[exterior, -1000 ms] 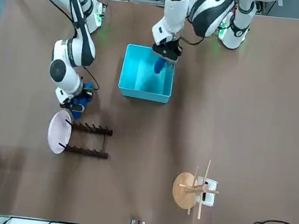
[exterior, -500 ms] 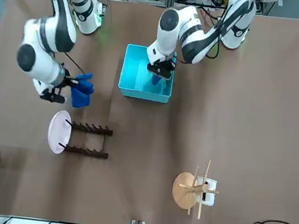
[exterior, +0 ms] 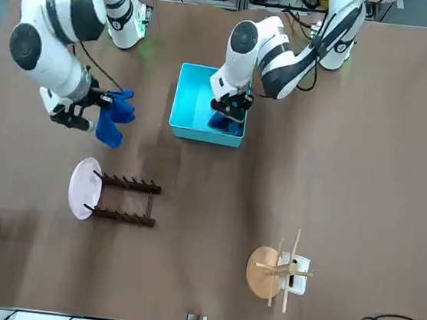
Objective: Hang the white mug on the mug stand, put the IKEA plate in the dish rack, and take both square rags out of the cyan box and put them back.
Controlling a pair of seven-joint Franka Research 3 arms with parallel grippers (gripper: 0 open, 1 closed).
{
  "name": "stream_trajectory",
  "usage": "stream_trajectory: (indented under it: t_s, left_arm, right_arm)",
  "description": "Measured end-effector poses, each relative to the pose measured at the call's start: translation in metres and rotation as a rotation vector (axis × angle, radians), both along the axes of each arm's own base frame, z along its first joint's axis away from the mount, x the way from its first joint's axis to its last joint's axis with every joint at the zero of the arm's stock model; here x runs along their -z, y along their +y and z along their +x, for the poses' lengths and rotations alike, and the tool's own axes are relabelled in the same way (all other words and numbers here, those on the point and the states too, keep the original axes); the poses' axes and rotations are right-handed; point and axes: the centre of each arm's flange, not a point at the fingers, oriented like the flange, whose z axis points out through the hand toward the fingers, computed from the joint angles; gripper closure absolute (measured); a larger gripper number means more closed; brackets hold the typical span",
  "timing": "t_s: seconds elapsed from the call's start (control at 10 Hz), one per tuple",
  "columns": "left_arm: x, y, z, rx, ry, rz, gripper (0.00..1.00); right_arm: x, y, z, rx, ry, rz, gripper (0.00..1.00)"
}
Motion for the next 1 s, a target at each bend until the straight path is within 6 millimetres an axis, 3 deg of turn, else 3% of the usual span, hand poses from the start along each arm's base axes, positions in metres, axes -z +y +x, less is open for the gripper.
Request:
stream_trajectory:
  t_s: [0.2,0.4,0.5,0.7,0.8,1.0]
  left_arm:
    - [-0.027,0.033,0.037,-0.017,-0.062,0.048,0.33]
    - [-0.082,0.080,0.079,-0.028,-0.116,0.094,0.26]
    - [-0.111,0.110,0.101,-0.038,-0.106,0.077,0.26]
    - [-0.162,0.179,0.142,-0.048,-0.114,0.029,0.13]
    - [-0.182,0.212,0.156,-0.073,-0.125,-0.004,0.09]
    - [-0.217,0.284,0.179,-0.107,-0.159,-0.081,0.02]
  right_arm:
    - [-0.001,0.064,-0.024,0.047,0.008,-0.016,0.96]
    - [0.000,0.133,-0.058,0.096,-0.008,-0.036,0.96]
    - [0.002,0.167,-0.079,0.121,-0.032,-0.039,0.96]
    - [0.007,0.226,-0.122,0.153,-0.073,-0.034,0.96]
    - [0.016,0.242,-0.137,0.158,-0.086,-0.030,0.96]
    - [0.044,0.248,-0.149,0.163,-0.096,-0.035,0.96]
